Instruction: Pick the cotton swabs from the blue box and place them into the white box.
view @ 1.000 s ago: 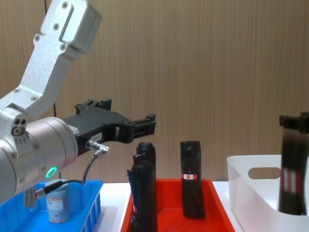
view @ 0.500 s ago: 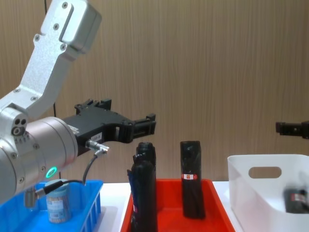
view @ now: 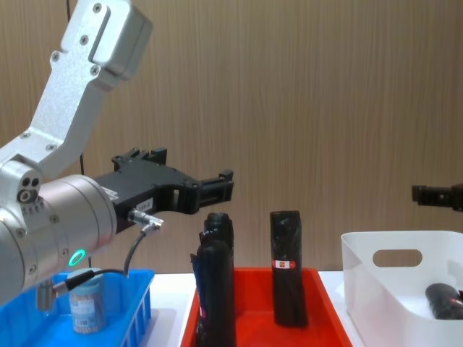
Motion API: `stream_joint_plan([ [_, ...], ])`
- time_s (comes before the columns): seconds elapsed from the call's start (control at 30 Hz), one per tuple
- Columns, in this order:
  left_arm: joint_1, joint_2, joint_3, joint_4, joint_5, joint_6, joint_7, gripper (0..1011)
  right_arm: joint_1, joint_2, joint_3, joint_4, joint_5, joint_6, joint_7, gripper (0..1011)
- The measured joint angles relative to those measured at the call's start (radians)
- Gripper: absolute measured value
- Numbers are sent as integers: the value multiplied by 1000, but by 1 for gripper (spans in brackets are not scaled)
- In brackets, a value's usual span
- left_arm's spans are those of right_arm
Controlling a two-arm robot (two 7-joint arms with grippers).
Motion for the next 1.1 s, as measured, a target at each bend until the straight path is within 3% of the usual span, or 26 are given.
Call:
stream_joint_plan([
  [1.1,0,0,0,0,0,0,0,1004,-300,29,-57,-308,22,-182,-117,1002],
])
